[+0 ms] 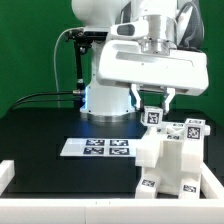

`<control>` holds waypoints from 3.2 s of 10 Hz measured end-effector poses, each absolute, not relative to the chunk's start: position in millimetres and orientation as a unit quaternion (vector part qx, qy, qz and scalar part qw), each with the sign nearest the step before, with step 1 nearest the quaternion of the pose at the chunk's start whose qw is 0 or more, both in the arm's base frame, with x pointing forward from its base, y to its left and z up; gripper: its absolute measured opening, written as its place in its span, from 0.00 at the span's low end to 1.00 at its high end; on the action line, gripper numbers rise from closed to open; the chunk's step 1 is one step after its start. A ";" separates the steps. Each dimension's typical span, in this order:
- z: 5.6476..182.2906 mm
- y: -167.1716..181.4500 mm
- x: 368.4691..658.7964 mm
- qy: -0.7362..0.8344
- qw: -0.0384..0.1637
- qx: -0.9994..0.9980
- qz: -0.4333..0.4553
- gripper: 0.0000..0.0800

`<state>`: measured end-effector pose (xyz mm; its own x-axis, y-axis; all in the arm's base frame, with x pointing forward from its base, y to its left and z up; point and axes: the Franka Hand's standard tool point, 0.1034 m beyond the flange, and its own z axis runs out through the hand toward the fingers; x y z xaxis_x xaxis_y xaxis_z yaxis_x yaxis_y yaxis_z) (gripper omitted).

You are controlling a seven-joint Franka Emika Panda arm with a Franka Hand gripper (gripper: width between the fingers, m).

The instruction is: Assemble chair

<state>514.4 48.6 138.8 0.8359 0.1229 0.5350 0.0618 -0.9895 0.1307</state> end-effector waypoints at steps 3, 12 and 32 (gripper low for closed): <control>140.2 54.0 518.5 0.049 0.052 0.957 0.282 0.36; 134.2 45.5 518.3 0.046 0.061 0.955 0.287 0.36; 133.3 43.1 523.5 0.035 0.049 0.962 0.266 0.36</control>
Offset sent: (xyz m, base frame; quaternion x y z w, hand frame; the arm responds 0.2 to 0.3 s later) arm 0.0136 0.0014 0.0073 -0.0043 -0.0021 -0.0030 1.0000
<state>523.5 43.1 133.3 0.8561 0.0942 0.5082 0.0420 -0.9927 0.1133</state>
